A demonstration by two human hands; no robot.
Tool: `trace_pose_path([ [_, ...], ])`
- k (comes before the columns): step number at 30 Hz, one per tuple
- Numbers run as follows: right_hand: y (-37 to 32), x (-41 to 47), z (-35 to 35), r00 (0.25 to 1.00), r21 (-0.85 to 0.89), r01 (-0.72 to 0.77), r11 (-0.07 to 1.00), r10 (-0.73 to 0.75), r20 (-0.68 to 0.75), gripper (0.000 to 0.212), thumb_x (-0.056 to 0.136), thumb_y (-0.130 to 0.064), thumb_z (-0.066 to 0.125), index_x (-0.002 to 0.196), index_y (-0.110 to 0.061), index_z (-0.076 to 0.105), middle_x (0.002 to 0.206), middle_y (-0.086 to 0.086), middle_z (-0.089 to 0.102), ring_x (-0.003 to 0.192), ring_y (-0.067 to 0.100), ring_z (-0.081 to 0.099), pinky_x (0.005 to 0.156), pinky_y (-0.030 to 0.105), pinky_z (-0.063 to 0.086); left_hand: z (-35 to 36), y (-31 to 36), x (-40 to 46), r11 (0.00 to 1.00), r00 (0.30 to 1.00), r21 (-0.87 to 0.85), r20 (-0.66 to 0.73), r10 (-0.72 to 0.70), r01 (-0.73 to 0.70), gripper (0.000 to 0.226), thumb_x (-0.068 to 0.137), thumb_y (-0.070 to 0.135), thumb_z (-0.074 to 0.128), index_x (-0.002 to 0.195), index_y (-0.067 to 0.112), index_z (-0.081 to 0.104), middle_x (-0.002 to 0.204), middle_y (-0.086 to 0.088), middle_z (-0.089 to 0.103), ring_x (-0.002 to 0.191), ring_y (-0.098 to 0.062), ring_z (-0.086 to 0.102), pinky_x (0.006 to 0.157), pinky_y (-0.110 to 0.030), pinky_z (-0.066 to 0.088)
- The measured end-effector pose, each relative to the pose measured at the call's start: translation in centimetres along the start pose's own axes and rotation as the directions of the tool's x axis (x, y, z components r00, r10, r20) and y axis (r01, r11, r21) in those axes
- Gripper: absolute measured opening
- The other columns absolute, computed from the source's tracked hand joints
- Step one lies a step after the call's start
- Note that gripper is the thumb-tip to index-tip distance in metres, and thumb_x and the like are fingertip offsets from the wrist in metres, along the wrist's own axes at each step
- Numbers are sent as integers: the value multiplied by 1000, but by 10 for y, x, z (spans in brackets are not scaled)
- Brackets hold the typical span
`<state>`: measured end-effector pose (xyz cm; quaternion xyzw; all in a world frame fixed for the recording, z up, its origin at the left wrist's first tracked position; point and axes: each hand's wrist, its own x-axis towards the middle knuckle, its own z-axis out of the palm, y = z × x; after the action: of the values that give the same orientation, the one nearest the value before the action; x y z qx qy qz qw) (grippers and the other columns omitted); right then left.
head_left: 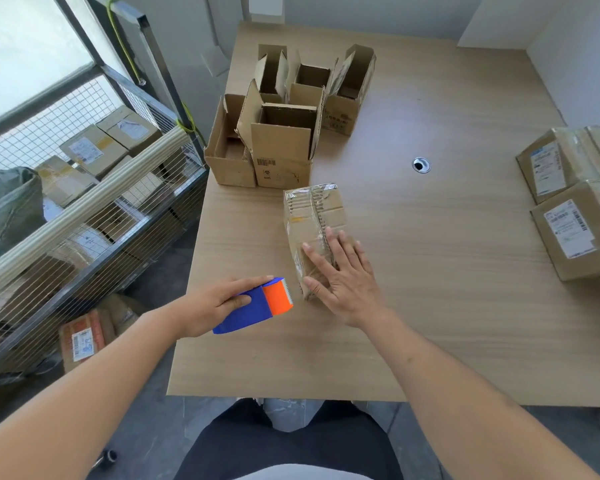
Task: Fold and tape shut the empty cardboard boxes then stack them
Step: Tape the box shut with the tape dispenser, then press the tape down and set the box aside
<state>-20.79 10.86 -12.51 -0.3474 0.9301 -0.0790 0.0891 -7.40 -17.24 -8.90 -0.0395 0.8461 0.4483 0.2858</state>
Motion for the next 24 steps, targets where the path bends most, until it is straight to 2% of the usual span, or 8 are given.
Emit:
trace_pose_path([
  [3,-2,-1,-4,999,-18,5,1000,-4,34,71,96,-77,26,156,-56,-8,170,-3,-20,156,18,-19,126,43,-9,6,7,11,982,998,183,-47,-34,42,51,111,37,35,148,68,22,110,8,52,96,-13,53,91,-35,45],
  [6,-3,-1,-4,999,-31,2,1000,-1,32,72,95,-78,23,155,-57,-9,170,-3,-20,156,18,-19,125,43,-9,21,9,21,970,993,220,-82,-84,100,46,110,41,31,150,62,23,108,1,57,91,-16,55,85,-36,46],
  [10,-5,-1,-4,999,-38,8,999,-6,37,73,92,-79,18,156,-56,-8,169,-3,-20,156,18,-19,125,42,-11,34,21,36,983,986,127,-118,-116,131,40,112,34,32,151,38,39,121,0,64,100,-22,58,89,-35,44],
  [13,-5,-1,-5,999,-53,-2,999,4,40,75,91,-79,20,156,-55,-9,170,-2,-19,156,19,-19,125,43,-10,30,22,44,975,978,113,-103,-181,192,39,112,30,31,149,30,44,125,-2,63,109,-25,57,95,-35,43],
  [17,-6,-1,-7,998,-33,-5,999,7,57,76,92,-78,25,155,-57,-11,169,-3,-20,155,19,-20,126,45,-8,28,-1,34,949,961,150,-45,-273,276,39,111,31,32,149,37,40,125,-3,63,109,-26,58,94,-37,44],
  [20,-7,0,-6,999,-30,-16,999,18,49,76,93,-77,29,155,-57,-9,170,-4,-18,156,19,-19,126,45,-7,34,-13,31,955,958,124,-136,-251,268,41,108,38,39,149,46,37,114,-6,62,96,-25,61,84,-38,49],
  [22,-9,0,-6,999,-31,-20,999,22,38,77,92,-77,32,155,-57,-7,170,-4,-17,156,19,-17,126,45,-7,40,-15,35,945,946,182,-230,-227,271,46,105,43,45,150,50,33,102,-6,57,89,-24,58,76,-35,44],
  [24,-9,0,-4,999,-16,-26,1000,26,23,77,92,-77,34,156,-57,-3,171,-5,-13,157,20,-14,126,44,-6,47,-14,39,934,929,222,-309,-204,279,55,102,45,53,151,50,31,96,-2,55,87,-21,56,76,-33,42],
])
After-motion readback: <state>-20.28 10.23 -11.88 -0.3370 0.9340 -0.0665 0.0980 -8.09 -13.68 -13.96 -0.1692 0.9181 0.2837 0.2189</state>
